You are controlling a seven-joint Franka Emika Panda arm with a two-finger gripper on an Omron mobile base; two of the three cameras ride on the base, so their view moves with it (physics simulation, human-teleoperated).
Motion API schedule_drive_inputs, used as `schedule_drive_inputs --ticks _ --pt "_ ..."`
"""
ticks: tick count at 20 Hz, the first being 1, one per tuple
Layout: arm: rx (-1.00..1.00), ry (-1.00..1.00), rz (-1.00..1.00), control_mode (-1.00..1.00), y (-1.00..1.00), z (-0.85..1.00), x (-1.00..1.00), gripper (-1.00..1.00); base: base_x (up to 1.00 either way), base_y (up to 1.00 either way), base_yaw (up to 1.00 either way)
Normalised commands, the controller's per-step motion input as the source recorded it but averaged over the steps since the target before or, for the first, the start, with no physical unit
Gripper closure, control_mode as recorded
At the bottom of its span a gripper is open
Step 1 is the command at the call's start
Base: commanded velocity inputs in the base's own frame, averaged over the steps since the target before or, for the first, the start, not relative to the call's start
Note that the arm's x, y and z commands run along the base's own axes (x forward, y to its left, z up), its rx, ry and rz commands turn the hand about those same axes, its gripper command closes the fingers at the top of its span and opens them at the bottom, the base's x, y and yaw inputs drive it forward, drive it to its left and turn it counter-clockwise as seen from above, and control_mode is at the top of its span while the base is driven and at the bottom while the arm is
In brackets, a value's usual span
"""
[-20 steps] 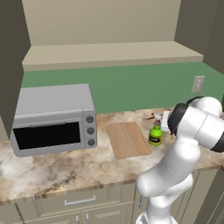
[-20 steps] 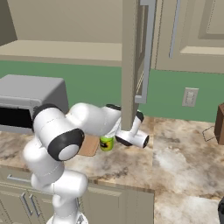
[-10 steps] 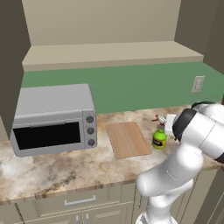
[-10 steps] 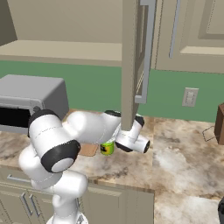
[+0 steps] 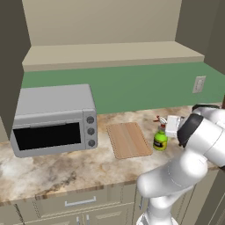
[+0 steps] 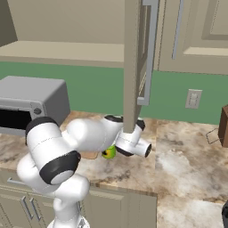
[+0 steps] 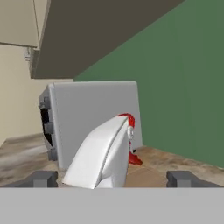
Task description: Grab the spray bottle from the cabinet, then place it next to the cutting board for sanitizing. Then grab the dish brush from the countertop next to the sink and place it next to the cutting board.
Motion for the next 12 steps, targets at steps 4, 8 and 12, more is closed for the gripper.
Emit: schedule_drive_inputs --ticks 4,8,12 --pt "0.00 0.00 0.00 -1.00 -0.04 -0.15 0.00 -1.00 0.00 0.00 0.00" --pt "0.00 0.02 0.00 -1.00 -0.16 -0.28 -0.01 -1.00 0.00 0.00 0.00" --pt "0.00 0.03 0.00 -1.00 -0.25 -0.26 -0.05 -1.00 0.00 0.00 0.00"
